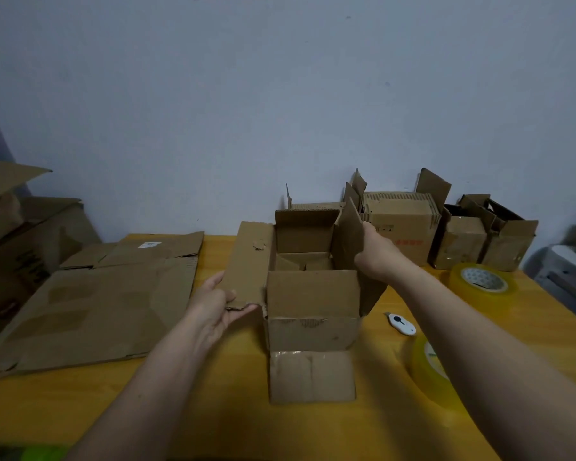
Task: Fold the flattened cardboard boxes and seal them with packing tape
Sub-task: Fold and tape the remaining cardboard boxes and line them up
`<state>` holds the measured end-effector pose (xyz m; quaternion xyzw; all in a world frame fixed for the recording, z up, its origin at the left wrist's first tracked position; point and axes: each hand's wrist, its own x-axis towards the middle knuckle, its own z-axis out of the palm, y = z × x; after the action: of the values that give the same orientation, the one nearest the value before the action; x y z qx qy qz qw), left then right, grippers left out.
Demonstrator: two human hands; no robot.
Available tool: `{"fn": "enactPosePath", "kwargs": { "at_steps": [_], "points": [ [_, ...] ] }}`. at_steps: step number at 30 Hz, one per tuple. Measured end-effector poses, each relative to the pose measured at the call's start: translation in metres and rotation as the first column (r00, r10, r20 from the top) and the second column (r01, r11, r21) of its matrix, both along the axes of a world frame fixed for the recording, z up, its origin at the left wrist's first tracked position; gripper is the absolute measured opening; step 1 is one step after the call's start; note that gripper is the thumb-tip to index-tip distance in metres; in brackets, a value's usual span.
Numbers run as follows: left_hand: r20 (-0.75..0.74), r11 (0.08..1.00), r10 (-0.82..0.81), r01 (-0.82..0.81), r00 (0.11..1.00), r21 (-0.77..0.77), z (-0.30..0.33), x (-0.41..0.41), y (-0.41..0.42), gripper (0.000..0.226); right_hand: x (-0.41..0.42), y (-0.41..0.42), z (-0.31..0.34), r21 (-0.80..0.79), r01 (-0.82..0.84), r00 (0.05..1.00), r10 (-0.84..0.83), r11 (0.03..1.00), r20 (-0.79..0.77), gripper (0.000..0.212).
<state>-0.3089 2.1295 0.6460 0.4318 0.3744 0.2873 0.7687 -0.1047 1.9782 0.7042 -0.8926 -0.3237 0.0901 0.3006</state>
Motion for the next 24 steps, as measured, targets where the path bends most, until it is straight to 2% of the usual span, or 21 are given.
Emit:
{"fn": "enactPosePath", "kwargs": {
  "at_steps": [6, 12, 16, 21, 24],
  "points": [
    [0.038, 0.999, -0.03, 0.031, 0.999, -0.015, 0.005, -0.019, -0.004, 0.053, -0.014, -0.004, 0.004, 0.003, -0.026, 0.999, 0.026, 1.0, -0.046, 0.069],
    [0.191, 0.988, -0.039, 0.066, 0.981, -0.138, 0.023, -0.048, -0.016, 0.033, -0.038, -0.027, 0.034, 0.016, -0.091, 0.994, 0.092, 0.996, -0.067, 0.041],
    [0.245, 0.976, -0.127, 0.164, 0.961, -0.14, 0.051, -0.075, -0.019, 0.042, -0.057, -0.053, 0.078, -0.017, -0.132, 0.99, 0.131, 0.991, -0.052, 0.036],
    [0.158, 0.97, -0.157, 0.182, 0.975, -0.159, 0.06, -0.084, -0.018, 0.054, -0.074, -0.056, 0.089, -0.169, -0.185, 0.983, 0.181, 0.968, -0.039, 0.039],
    [0.052, 0.976, -0.152, 0.158, 0.987, -0.147, 0.042, -0.08, -0.016, 0.048, -0.073, -0.047, 0.066, -0.152, -0.202, 0.978, 0.19, 0.967, -0.091, 0.039]
  ]
}}
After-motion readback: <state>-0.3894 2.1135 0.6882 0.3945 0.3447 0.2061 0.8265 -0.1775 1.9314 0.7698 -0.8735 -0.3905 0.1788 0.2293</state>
